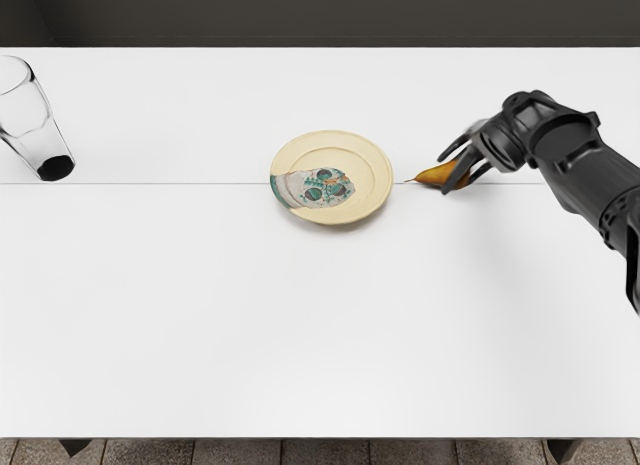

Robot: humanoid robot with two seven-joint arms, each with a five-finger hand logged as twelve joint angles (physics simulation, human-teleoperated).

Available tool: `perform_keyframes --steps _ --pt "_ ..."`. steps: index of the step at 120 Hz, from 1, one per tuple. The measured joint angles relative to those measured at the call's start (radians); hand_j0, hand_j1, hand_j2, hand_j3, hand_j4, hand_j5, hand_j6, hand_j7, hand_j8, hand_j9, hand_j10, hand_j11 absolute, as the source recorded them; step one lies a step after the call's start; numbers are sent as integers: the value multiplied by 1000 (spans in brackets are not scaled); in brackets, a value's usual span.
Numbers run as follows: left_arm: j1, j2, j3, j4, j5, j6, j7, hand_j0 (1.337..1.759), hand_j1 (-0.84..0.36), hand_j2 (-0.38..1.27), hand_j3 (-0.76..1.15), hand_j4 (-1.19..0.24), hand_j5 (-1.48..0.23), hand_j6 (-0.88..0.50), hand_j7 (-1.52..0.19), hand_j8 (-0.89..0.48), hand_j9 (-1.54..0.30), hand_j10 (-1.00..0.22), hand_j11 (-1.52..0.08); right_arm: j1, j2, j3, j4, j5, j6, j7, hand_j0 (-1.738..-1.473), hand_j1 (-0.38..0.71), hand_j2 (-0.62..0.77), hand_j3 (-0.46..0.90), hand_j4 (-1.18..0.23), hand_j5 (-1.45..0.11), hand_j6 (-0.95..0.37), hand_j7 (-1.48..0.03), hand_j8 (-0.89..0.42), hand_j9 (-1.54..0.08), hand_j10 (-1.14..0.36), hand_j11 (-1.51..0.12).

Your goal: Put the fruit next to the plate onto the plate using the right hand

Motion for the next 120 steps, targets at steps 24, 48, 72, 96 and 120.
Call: perform_keyframes --steps 24,48,72,96,120 --pt "0 0 0 0 0 0 0 1658 349 0 0 0 0 0 0 0 0 0 0 11 -35 99 0 1 93 -1 -1653 303 298 3 -808 -1236 -463 -1133 -362 -1239 -578 -1257" --pt "0 0 0 0 0 0 0 1658 349 0 0 0 0 0 0 0 0 0 0 61 -143 136 4 24 266 -34 -1653 302 307 2 -818 -1238 -473 -1134 -356 -1246 -585 -1266" --pt "0 0 0 0 0 0 0 1658 349 0 0 0 0 0 0 0 0 0 0 126 -91 141 24 132 416 -41 -1654 342 387 2 -811 -1261 -451 -1134 -335 -1247 -570 -1273" --pt "0 0 0 0 0 0 0 1658 349 0 0 0 0 0 0 0 0 0 0 158 -14 141 16 185 439 -42 -1655 269 250 4 -809 -1270 -471 -1134 -366 -1262 -596 -1294" --pt "0 0 0 0 0 0 0 1658 349 0 0 0 0 0 0 0 0 0 0 159 -2 133 11 188 330 -42 -1657 -13 97 0 -445 -686 -287 -619 -229 -689 -356 -706"
